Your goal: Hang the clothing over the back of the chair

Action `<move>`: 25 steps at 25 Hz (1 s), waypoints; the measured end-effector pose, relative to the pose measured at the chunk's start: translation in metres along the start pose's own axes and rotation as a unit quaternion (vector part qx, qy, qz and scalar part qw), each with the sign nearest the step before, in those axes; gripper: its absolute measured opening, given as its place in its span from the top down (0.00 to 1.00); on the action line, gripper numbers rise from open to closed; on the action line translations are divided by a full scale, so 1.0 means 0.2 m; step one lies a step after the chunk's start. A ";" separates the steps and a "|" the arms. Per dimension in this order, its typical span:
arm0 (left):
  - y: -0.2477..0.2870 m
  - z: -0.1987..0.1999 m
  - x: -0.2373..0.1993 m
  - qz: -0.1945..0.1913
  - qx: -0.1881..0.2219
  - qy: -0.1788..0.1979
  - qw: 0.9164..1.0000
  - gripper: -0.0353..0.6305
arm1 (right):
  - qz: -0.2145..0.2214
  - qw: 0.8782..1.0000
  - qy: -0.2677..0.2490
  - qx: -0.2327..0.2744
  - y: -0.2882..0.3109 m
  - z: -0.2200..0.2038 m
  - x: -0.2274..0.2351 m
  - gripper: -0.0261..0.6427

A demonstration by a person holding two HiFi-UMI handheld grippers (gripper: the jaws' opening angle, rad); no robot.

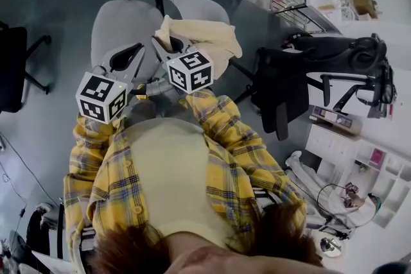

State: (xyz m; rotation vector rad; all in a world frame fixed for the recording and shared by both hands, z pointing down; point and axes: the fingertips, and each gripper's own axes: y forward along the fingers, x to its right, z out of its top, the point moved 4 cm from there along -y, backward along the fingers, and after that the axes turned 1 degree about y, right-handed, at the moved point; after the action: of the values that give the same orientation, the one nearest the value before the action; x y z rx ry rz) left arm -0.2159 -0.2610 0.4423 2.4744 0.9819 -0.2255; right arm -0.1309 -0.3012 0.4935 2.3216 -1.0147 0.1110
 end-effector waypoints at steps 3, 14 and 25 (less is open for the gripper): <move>0.02 -0.02 -0.03 -0.003 -0.004 -0.005 1.000 0.90 | -0.010 0.999 -0.020 -0.041 0.05 -0.07 -0.01 0.89; 0.11 -0.03 -0.01 -0.009 -0.010 -0.013 1.000 0.90 | -0.018 0.977 -0.132 -0.165 0.03 -0.24 -0.07 0.68; 0.27 -0.01 0.22 -0.020 -0.010 -0.018 1.000 0.90 | -0.020 0.994 -0.076 -0.075 -0.28 -0.14 0.10 0.68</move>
State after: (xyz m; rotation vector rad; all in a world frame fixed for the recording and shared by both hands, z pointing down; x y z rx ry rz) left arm -0.1473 -0.2678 0.4487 2.4267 1.0139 -0.2703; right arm -0.0741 -0.2687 0.4959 2.2366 -1.0121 -0.1547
